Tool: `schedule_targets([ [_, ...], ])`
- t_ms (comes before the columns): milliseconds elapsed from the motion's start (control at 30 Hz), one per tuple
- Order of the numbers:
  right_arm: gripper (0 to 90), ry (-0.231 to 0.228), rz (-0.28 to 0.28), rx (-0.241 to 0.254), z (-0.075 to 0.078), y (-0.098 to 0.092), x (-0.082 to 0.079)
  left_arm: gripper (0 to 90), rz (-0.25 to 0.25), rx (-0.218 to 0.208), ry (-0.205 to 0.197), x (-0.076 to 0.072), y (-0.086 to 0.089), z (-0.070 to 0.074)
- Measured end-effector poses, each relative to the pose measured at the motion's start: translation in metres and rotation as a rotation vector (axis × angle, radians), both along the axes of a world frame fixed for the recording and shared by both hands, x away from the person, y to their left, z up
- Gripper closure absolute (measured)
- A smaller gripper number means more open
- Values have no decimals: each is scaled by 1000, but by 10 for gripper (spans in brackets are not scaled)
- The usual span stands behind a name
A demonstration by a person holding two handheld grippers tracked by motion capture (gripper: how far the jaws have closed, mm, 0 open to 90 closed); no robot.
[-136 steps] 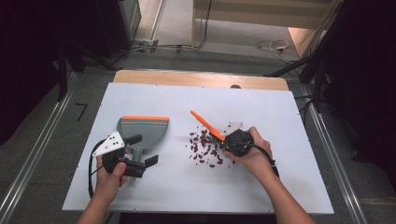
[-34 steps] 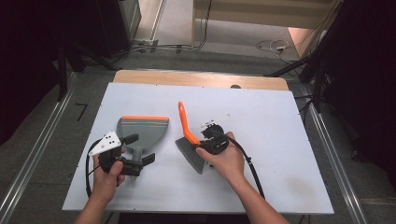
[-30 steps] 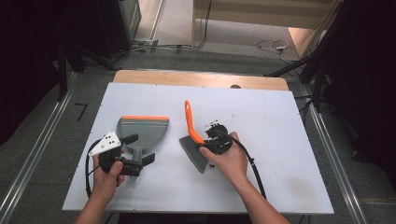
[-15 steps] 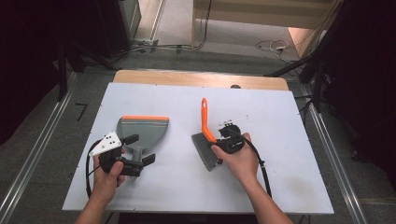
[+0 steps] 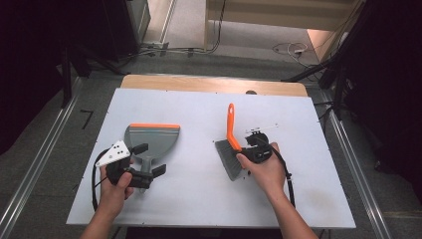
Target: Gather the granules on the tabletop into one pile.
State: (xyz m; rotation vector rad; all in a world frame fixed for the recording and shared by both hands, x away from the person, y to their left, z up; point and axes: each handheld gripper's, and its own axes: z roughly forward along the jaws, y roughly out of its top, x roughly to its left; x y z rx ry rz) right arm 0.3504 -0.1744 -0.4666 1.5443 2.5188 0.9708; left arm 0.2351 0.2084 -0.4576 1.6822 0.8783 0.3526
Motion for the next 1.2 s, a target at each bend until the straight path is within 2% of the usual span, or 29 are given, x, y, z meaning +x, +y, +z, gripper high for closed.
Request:
schedule_targets([
  [367, 674, -1, -17, 4, -1, -11, 2, 0, 0, 2, 2, 0, 0, 0],
  [633, 675, 17, -32, 7, 1, -15, 4, 0, -6, 5, 0, 0, -2, 1],
  [767, 678, 26, -25, 34, 6, -14, 3, 0, -5, -4, -1, 0, -2, 1],
  [933, 683, 8, -21, 66, 19, -14, 0, 0, -4, 0, 0, -1, -3, 2],
  [1067, 685, -15, -19, 93, 34, -6, -2, 0, -8, 5, -2, 0, -4, 2],
  [1200, 684, -38, -11, 91, 39, 15, 2, 0, -6, 9, -5, 1, -2, 1],
])
